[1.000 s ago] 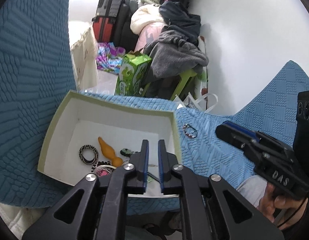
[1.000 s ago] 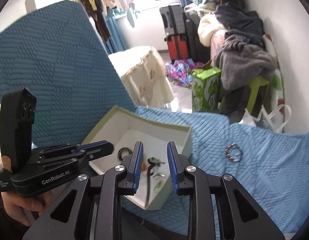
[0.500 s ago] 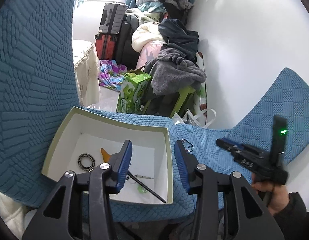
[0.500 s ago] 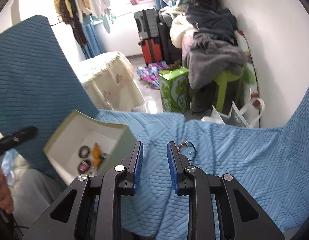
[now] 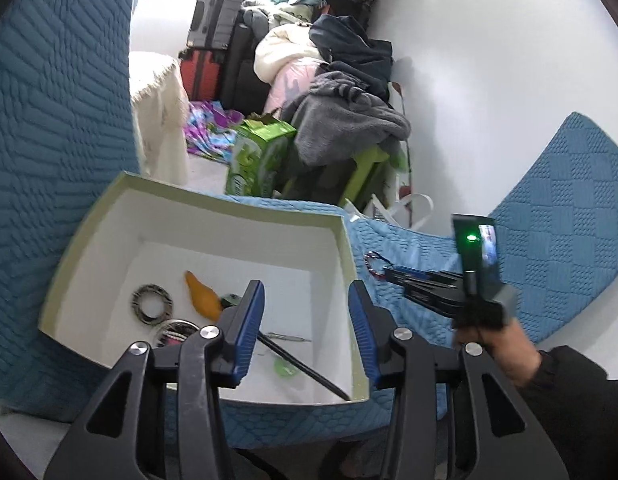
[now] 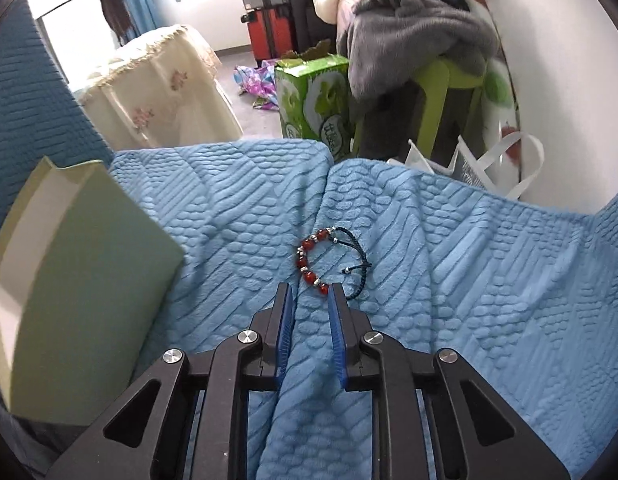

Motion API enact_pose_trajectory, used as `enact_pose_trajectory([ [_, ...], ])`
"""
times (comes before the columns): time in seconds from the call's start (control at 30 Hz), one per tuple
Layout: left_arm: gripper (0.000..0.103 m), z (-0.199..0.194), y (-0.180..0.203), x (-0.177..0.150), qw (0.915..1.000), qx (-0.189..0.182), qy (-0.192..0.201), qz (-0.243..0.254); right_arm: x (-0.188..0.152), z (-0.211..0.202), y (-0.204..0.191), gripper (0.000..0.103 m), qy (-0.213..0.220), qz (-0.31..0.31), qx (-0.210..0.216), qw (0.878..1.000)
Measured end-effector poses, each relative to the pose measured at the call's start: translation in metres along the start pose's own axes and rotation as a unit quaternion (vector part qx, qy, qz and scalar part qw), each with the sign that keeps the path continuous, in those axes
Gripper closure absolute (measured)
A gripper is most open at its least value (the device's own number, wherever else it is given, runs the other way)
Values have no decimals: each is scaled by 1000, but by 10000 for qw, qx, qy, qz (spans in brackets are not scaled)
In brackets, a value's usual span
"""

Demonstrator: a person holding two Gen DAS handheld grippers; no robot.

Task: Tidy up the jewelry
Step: 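Grasp the red bead bracelet on the sofa with the right tool, then carry the red bead bracelet into the green box and open the right tool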

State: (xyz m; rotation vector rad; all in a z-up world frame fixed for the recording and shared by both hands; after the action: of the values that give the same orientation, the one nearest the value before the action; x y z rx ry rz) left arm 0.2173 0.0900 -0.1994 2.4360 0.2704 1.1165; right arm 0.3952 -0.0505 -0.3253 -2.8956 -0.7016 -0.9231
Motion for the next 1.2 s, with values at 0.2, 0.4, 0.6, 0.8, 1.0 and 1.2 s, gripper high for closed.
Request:
enact_pose_trajectory([
  [0.2,59,11,6,-4,9996,-249,-49,-134,1,16,-9,87,8,-199,-125,9997],
  [0.4,59,14,1,-8,9994,-238,-123,-228,-4,27,-10,86,45,-197,-180,9996],
  [0.6,59,18,-2,-7,9994,-178,-131,-270,-4,27,-12,96,146,-411,-358,9984],
  [0.8,59,18,-8,-10,9996,66,-161,-239,-4,22,-11,97,43,-246,-286,9993],
  [1.0,59,24,-14,-18,9989,295,-329,-160,-9,8,-13,97,54,-208,-380,9990],
  [1.2,59,18,-9,-20,9993,215,-280,-127,-16,-15,-16,98,179,-164,-441,9987],
])
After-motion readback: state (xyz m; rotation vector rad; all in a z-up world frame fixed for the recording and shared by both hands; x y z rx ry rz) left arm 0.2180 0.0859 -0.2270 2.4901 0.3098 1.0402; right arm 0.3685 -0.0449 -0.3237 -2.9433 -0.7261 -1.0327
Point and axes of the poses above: each gripper's, at about its wrist camera, not at the fingertips, and z roughly the way its jaws point, y to its right, x to its top, the point moved 9 cm from there along z, roughly the way its jaws point, and after that the axes turned 10 degrees about -x, right-handed, at the moved point
